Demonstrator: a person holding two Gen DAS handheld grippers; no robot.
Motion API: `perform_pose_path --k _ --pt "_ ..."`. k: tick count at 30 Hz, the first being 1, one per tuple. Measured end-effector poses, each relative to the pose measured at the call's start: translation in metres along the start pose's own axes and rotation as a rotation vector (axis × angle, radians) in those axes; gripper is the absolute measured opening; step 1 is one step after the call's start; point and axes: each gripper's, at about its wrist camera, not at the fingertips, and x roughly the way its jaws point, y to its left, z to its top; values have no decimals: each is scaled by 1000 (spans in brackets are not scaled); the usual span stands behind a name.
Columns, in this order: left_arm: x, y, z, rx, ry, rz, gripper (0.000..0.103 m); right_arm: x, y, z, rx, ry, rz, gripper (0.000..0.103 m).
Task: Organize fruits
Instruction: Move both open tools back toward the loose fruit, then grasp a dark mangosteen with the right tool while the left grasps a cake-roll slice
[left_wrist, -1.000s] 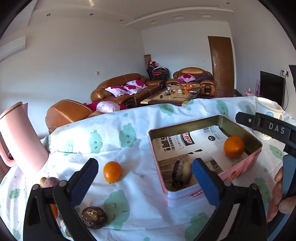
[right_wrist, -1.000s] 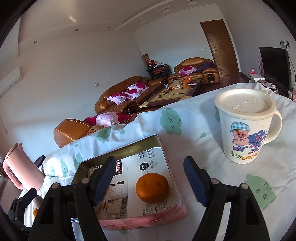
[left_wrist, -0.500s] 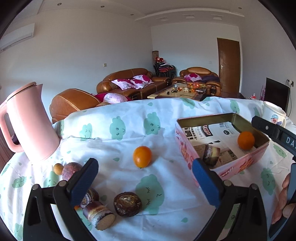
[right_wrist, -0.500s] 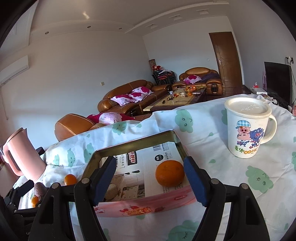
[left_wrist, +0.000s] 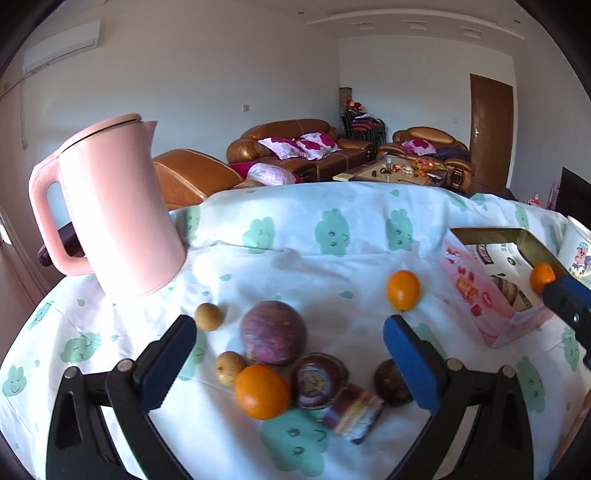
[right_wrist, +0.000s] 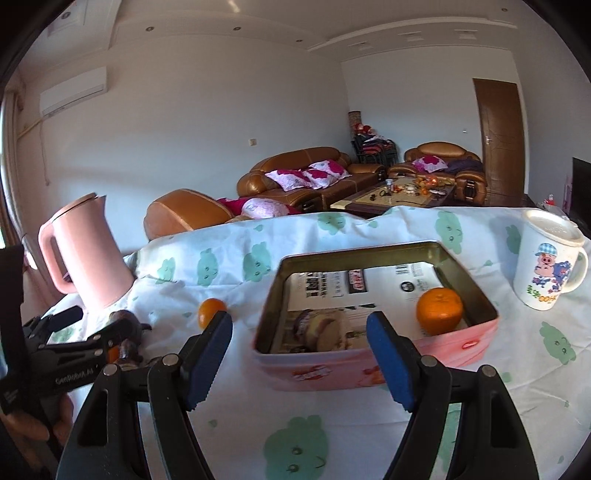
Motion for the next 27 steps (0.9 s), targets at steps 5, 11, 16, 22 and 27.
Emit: perform_pose_path --k 5,11,16,22,27 --pt "4 42 2 -70 7 80 103 13 45 -9 -91 92 121 76" --pt "4 62 0 -83 7 86 102 46 90 -21 -176 260 199 50" --pt "2 67 -1 -81 20 47 96 76 98 -29 -144 402 252 49" --pt "-4 64 0 -64 8 -1 94 95 111 -26 -150 432 262 49" --pt "-1 66 -1 -68 23 -21 94 92 119 -27 -216 433 226 47"
